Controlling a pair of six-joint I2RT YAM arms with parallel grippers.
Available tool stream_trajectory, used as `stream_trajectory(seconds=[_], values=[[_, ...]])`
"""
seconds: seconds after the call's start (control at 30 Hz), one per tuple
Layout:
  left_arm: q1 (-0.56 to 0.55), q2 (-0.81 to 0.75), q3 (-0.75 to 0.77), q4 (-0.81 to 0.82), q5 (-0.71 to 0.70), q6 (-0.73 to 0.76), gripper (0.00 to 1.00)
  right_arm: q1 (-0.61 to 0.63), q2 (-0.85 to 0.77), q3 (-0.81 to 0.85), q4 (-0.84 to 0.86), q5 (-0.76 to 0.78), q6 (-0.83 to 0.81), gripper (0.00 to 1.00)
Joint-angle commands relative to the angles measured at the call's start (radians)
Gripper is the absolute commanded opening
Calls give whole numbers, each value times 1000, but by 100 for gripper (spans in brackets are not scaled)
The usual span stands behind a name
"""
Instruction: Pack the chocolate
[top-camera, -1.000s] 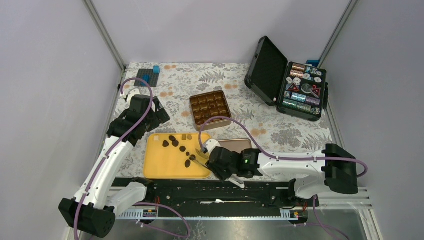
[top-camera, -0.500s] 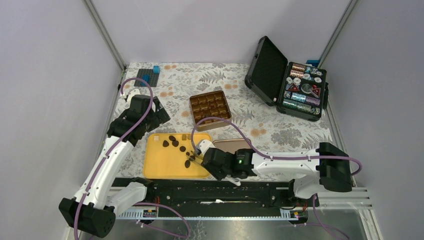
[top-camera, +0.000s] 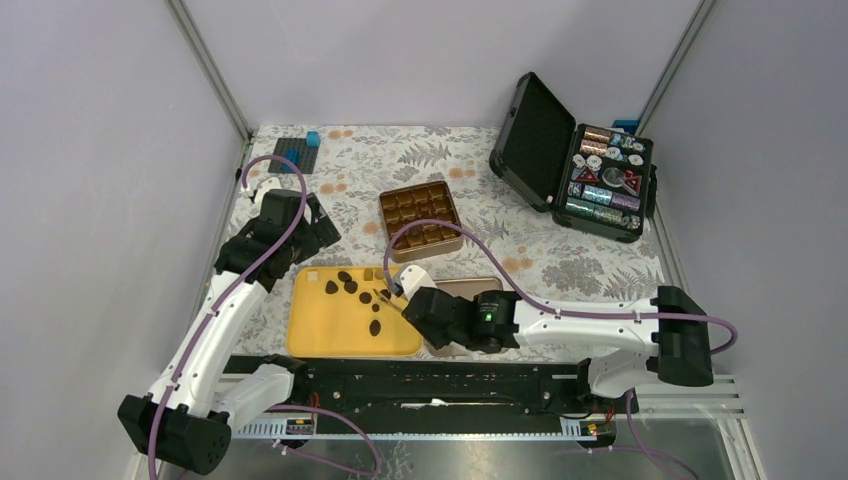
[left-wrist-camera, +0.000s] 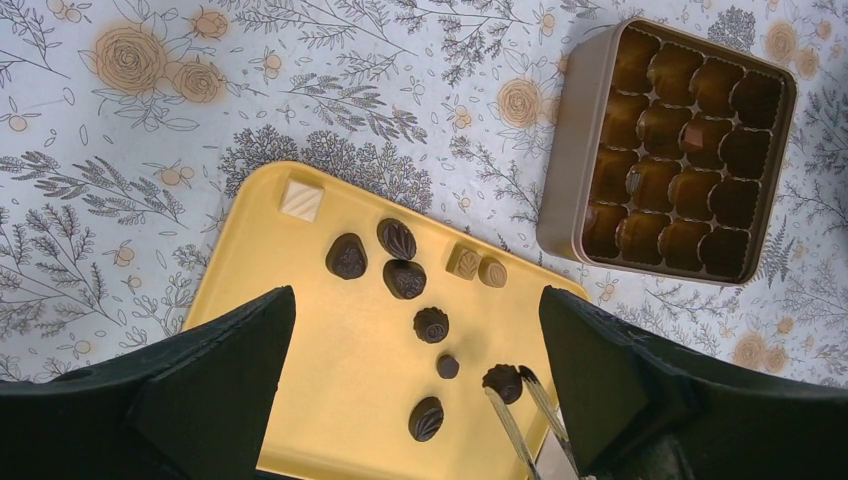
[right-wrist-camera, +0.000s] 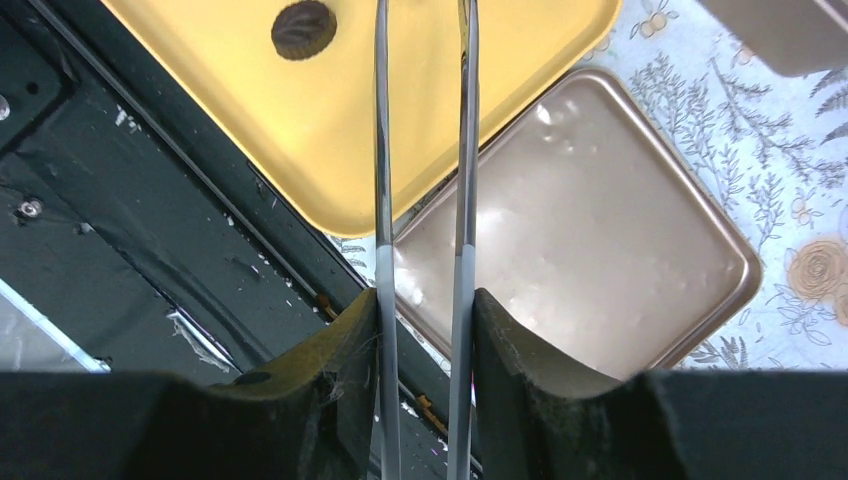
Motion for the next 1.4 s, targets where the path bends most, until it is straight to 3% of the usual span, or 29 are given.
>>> stream_trajectory(seconds=[0.0, 0.13, 0.33, 0.73, 1.37], values=[[6, 5, 41, 34, -5, 15, 99, 1, -59, 62, 11, 86, -25, 26], [6, 16, 33, 43, 18, 22, 99, -43, -68, 98, 6, 112, -51, 26], [6, 20, 43, 43, 18, 25, 99, -203, -96, 123, 11, 75, -70, 26], [7, 29, 46, 44, 17, 21, 99, -467, -139, 25, 44, 9, -68, 26], [6, 30, 48, 48, 18, 22, 99, -519, -74, -50, 112, -40, -55, 26]])
